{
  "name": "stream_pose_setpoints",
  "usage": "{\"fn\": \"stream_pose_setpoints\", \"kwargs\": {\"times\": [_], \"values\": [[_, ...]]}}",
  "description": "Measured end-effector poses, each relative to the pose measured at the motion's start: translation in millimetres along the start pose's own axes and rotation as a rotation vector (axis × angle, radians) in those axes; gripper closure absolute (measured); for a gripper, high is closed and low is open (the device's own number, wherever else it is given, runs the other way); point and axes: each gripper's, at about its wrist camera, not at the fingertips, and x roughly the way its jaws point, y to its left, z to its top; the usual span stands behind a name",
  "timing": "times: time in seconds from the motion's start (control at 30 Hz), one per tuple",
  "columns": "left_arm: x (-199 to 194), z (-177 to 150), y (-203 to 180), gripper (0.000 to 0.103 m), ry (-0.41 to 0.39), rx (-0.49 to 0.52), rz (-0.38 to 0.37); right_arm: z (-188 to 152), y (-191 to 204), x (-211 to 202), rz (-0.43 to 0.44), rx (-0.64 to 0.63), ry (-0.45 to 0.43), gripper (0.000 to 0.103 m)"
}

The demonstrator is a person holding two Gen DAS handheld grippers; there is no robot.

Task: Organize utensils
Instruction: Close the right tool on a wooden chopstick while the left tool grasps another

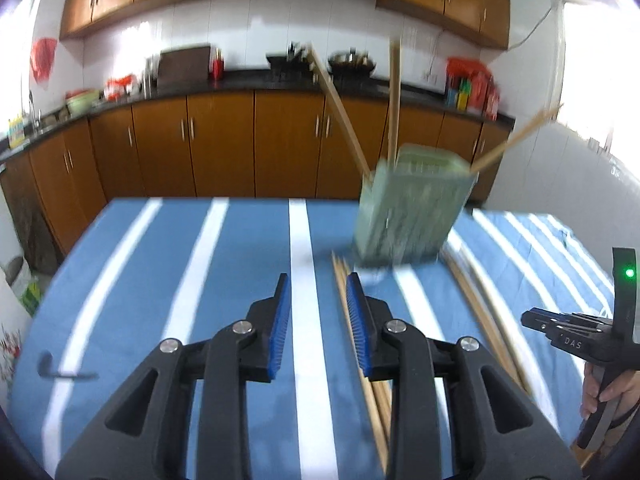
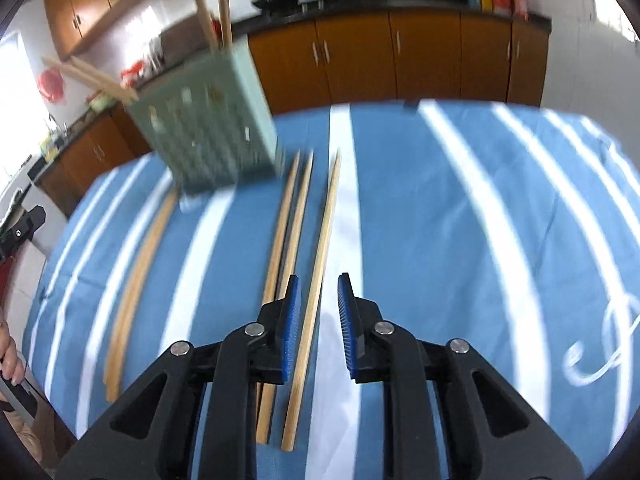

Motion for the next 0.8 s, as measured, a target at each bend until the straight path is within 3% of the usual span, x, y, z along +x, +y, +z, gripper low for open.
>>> {"fn": "stream_pose_setpoints", "kwargs": {"times": [0.17, 0.23, 0.43, 0.8], "values": [[22, -26, 0, 0.074, 0.087, -0.017, -0.033, -14, 6, 16, -0.003, -0.007, 0.039, 0.084], [28, -33, -4, 0.074, 0.115, -0.014, -0.049, -16, 6, 16, -0.033, -0.036, 0.023, 0.095], [43, -48, -17, 0.076, 0.183, 0.009, -0.089, -14, -7, 15, -0.058, 0.010, 0.006, 0.096], [56, -64, -25, 0.085, 0.262, 0.035, -0.067, -16, -6, 15, -0.058, 0.006, 0.001, 0.095]]}}
